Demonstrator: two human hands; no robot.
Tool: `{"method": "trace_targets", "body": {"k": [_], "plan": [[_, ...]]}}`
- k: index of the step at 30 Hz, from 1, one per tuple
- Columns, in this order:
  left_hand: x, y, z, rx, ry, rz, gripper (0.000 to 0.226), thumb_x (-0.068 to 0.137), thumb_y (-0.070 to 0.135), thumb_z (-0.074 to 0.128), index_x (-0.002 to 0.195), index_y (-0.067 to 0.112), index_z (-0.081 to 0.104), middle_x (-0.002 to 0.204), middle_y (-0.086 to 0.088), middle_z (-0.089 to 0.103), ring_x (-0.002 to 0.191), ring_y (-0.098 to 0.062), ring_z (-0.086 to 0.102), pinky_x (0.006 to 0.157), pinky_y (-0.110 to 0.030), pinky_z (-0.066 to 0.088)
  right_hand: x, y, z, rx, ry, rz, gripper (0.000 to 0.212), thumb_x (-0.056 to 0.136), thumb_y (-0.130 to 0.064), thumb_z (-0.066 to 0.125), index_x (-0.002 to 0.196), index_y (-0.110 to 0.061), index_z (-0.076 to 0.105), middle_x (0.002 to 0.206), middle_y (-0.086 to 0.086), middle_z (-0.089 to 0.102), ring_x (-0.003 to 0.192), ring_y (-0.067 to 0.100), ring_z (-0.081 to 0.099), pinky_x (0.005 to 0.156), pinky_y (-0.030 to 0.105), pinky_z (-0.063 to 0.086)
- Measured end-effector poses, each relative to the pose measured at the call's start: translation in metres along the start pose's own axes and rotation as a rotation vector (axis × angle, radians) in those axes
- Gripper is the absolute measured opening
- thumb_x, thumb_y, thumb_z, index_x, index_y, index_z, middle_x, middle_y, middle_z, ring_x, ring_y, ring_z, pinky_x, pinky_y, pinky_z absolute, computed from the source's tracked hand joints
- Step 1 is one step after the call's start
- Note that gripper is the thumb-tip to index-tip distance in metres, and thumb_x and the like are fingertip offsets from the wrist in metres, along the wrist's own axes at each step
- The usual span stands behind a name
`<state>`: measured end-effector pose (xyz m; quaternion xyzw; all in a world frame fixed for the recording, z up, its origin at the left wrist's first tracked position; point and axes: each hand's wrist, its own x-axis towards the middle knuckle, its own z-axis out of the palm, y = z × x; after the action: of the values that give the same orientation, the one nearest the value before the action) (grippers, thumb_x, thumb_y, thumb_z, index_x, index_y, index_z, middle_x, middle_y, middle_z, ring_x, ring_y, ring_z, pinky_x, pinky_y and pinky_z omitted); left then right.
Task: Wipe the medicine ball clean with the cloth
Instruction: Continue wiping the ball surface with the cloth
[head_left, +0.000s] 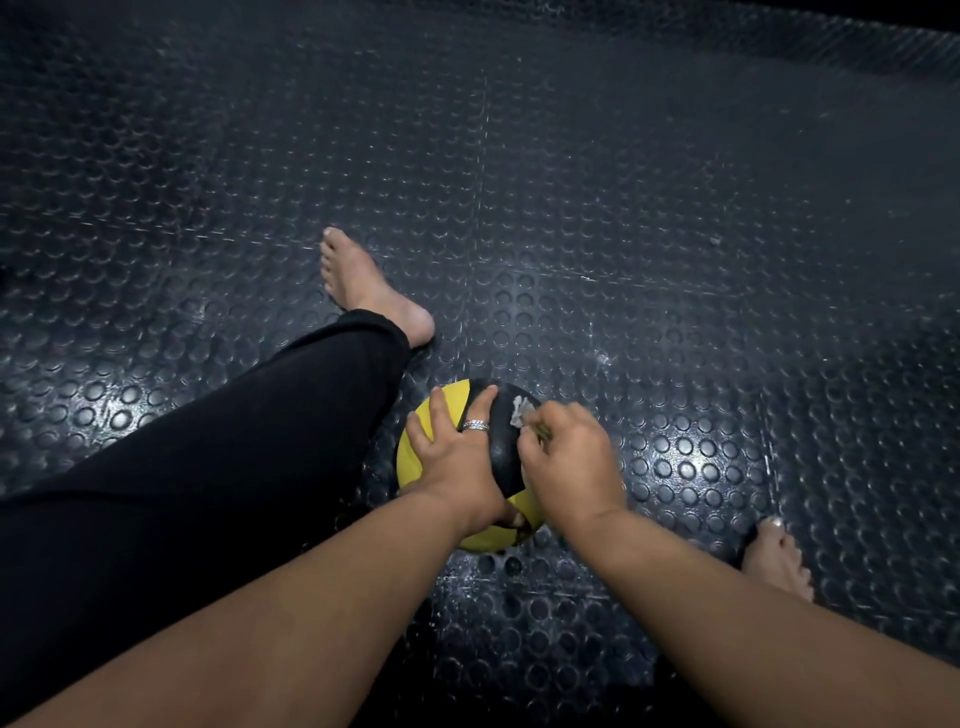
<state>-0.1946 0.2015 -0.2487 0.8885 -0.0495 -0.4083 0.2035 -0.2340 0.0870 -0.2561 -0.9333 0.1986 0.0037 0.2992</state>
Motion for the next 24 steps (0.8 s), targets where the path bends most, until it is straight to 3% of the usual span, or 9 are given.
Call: {"method": "trace_targets", "body": {"k": [2, 4, 7, 9, 15, 17, 20, 24], "plan": [[-0.001, -0.001, 0.004, 0.007, -0.004, -0.002, 0.139, 0.059, 0.036, 0.093, 0.146, 0.052, -0.013, 0.151, 0.000, -0.035, 0.143, -0.039, -0.024, 0.114, -0.062, 0.023, -0.009, 0.004, -0.002, -0.018, -0.017, -0.161, 0.010, 0.081, -0.014, 0.063, 0.089, -0.012, 0.069, 0.085, 0.005, 0.057, 0.080, 0.026, 0.054, 0.069, 0.030, 0.045], [-0.001, -0.002, 0.005, 0.007, -0.005, -0.004, 0.138, 0.058, 0.036, 0.093, 0.146, 0.053, -0.012, 0.150, 0.001, -0.036, 0.143, -0.039, -0.024, 0.114, -0.062, 0.021, -0.002, 0.009, -0.004, -0.043, -0.048, -0.166, 0.009, 0.081, -0.014, 0.062, 0.087, -0.011, 0.067, 0.083, 0.006, 0.057, 0.079, 0.025, 0.053, 0.069, 0.034, 0.047], [0.003, -0.002, 0.000, 0.008, 0.002, -0.002, 0.137, 0.057, 0.036, 0.093, 0.148, 0.051, -0.009, 0.154, -0.001, -0.032, 0.144, -0.040, -0.022, 0.119, -0.056, 0.015, 0.028, 0.007, -0.003, 0.081, -0.084, 0.172, 0.013, 0.084, -0.016, 0.056, 0.091, -0.014, 0.066, 0.090, 0.005, 0.064, 0.087, 0.023, 0.058, 0.069, 0.027, 0.042], [0.003, -0.003, -0.005, 0.016, 0.008, 0.004, 0.136, 0.057, 0.036, 0.094, 0.149, 0.050, -0.006, 0.156, -0.004, -0.030, 0.145, -0.040, -0.020, 0.119, -0.051, 0.010, 0.041, 0.004, -0.001, 0.112, -0.116, 0.292, 0.013, 0.084, -0.017, 0.055, 0.091, -0.017, 0.066, 0.089, 0.004, 0.067, 0.088, 0.024, 0.061, 0.068, 0.025, 0.042], [0.005, -0.008, -0.010, 0.002, 0.003, 0.021, 0.137, 0.057, 0.034, 0.094, 0.149, 0.049, -0.006, 0.157, -0.005, -0.028, 0.145, -0.040, -0.019, 0.119, -0.047, 0.009, 0.010, -0.010, -0.008, 0.025, -0.132, 0.006, 0.021, 0.087, -0.018, 0.054, 0.103, -0.016, 0.068, 0.100, 0.004, 0.059, 0.092, 0.021, 0.054, 0.079, 0.030, 0.043], [0.003, -0.006, -0.006, 0.010, 0.004, 0.024, 0.136, 0.057, 0.034, 0.094, 0.149, 0.049, -0.006, 0.156, -0.005, -0.029, 0.145, -0.041, -0.020, 0.119, -0.048, 0.009, 0.018, 0.001, -0.007, -0.036, -0.119, 0.044, 0.022, 0.088, -0.018, 0.053, 0.104, -0.015, 0.067, 0.100, 0.006, 0.060, 0.093, 0.024, 0.055, 0.077, 0.029, 0.043], [0.002, -0.005, -0.006, 0.019, 0.002, 0.019, 0.136, 0.057, 0.035, 0.093, 0.149, 0.050, -0.006, 0.156, -0.005, -0.029, 0.145, -0.041, -0.021, 0.119, -0.049, 0.009, 0.041, 0.012, -0.009, 0.011, -0.160, 0.243, 0.019, 0.089, -0.016, 0.052, 0.099, -0.011, 0.068, 0.095, 0.010, 0.067, 0.093, 0.028, 0.061, 0.074, 0.027, 0.044], [0.004, -0.009, -0.014, 0.011, -0.008, 0.027, 0.137, 0.057, 0.034, 0.093, 0.149, 0.048, -0.007, 0.157, -0.006, -0.028, 0.145, -0.041, -0.019, 0.119, -0.049, 0.010, 0.025, -0.009, -0.007, 0.050, -0.164, 0.148, 0.019, 0.088, -0.018, 0.053, 0.099, -0.013, 0.068, 0.093, 0.008, 0.069, 0.089, 0.025, 0.062, 0.076, 0.029, 0.047]]}}
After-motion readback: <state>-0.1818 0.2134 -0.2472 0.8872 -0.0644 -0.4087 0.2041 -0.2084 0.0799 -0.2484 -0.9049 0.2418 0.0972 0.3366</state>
